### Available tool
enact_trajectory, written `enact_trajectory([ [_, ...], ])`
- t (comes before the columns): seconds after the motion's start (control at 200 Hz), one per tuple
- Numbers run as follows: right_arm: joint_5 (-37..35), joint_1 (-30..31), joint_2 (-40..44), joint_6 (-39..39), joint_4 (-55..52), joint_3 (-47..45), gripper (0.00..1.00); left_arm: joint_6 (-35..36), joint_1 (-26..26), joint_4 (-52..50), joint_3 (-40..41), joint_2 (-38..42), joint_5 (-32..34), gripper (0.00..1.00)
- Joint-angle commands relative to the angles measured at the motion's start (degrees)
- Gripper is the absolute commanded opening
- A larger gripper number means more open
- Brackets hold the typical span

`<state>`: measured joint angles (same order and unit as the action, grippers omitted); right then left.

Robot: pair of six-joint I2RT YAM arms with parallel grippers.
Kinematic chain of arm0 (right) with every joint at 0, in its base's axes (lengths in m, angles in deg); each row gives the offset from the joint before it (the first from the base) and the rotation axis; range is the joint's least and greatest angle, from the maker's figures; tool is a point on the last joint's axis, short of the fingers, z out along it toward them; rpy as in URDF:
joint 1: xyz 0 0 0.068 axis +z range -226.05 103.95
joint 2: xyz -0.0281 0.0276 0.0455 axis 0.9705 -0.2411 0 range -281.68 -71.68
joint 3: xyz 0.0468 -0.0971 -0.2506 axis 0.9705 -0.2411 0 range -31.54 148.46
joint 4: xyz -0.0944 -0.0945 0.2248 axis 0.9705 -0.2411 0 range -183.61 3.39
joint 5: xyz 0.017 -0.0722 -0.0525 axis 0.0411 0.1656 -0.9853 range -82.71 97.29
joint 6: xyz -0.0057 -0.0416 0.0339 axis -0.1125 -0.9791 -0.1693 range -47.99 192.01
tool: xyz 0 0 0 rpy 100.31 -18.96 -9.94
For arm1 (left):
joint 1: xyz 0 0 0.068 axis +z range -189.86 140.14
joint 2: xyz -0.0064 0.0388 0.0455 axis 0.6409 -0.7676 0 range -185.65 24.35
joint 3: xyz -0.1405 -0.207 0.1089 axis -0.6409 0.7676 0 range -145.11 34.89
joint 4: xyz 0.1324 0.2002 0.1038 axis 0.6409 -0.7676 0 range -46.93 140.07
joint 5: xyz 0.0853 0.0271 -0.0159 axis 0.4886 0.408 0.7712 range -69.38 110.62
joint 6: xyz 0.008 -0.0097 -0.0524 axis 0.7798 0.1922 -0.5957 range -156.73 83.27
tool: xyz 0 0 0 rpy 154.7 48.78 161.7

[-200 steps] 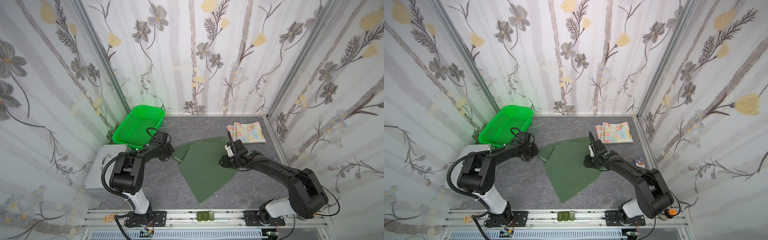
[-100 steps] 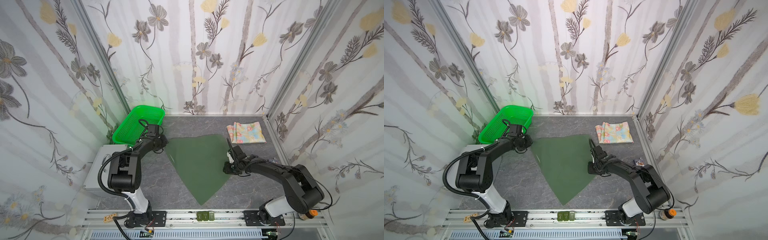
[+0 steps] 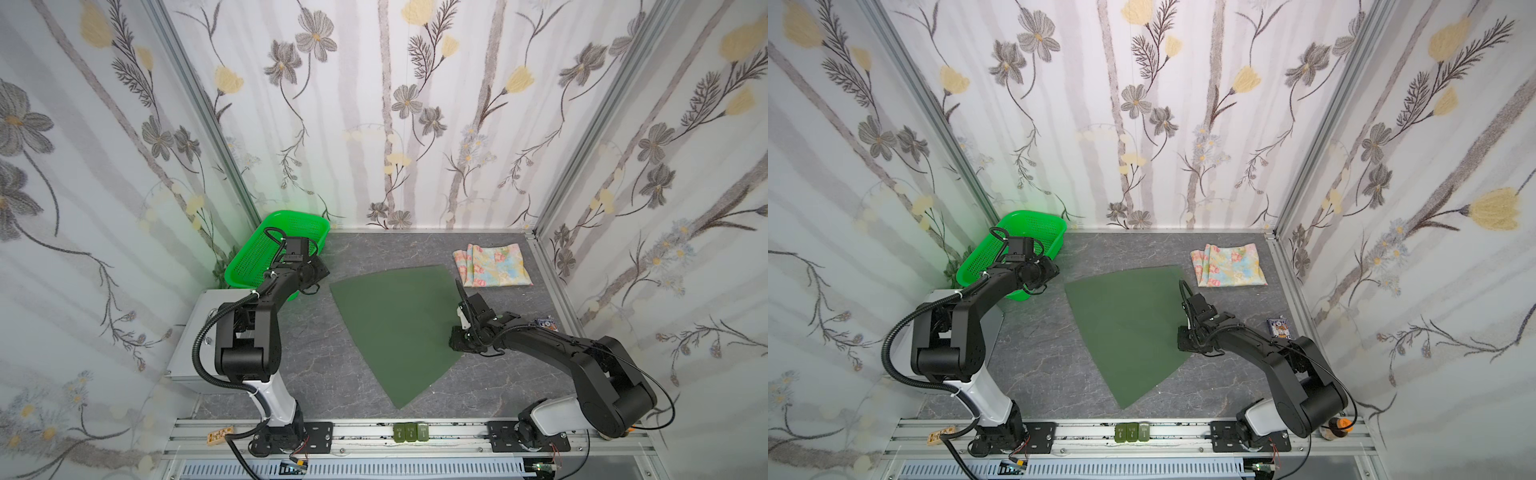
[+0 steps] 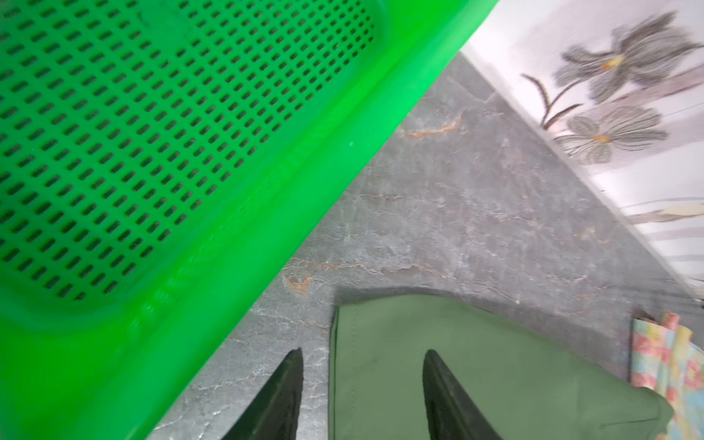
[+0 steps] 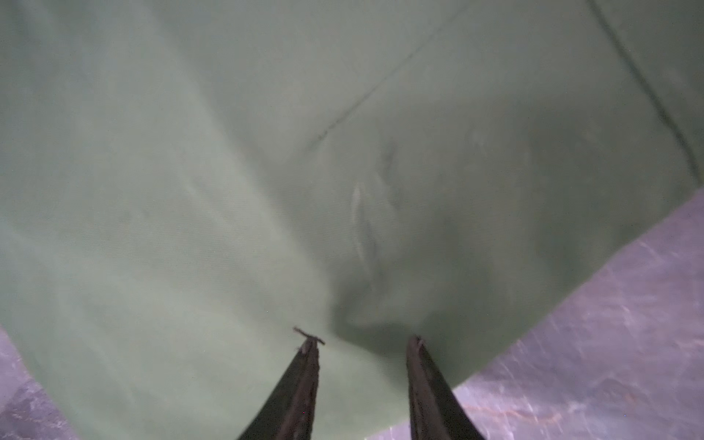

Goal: Fold and stack skirts
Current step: Flatten out the skirt at the center of the table, then rotate the skirt at the center of the table.

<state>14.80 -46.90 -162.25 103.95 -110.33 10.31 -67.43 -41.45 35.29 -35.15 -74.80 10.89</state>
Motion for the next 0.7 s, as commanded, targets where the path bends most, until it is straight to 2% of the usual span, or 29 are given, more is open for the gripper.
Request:
enact_trajectory([
  [0.0,-0.1,-1.2,1.8,0.1,-1.8,5.5,0.42,-2.6,-1.1,0.6,0.4,3.3,-2.0,0.54],
  [0.05,0.2,-2.2,1.3,-0.8,-1.7,8.1,0.43,-3.5,-2.8,0.6,0.4,4.4,-2.9,0.53],
  [0.155,0.3,-5.0,-2.5,-2.9,-0.8,12.6,0.43,-4.3,-9.8,0.6,-0.6,3.7,-3.6,0.49],
  [0.215,0.6,-6.7,-5.0,-4.0,-0.3,13.9,0.42,-6.2,-13.8,0.9,-1.3,1.7,-3.7,0.43],
  [0.33,0.2,-10.0,-7.4,-4.7,1.4,13.7,0.39,-8.4,-19.3,0.9,-2.4,-4.2,-3.8,0.40],
  [0.515,-2.7,-11.7,-7.4,-5.0,2.9,10.2,0.38,-10.5,-20.9,2.3,-3.7,-12.5,-3.1,0.36],
  [0.565,-2.9,-11.7,-7.6,-5.0,3.0,9.3,0.37,-10.4,-20.9,2.4,-6.6,-14.2,-2.9,0.36],
  [0.694,-2.8,-11.6,-7.7,-4.2,4.2,6.2,0.31,-9.2,-20.9,2.4,-10.7,-18.8,-3.7,0.36],
])
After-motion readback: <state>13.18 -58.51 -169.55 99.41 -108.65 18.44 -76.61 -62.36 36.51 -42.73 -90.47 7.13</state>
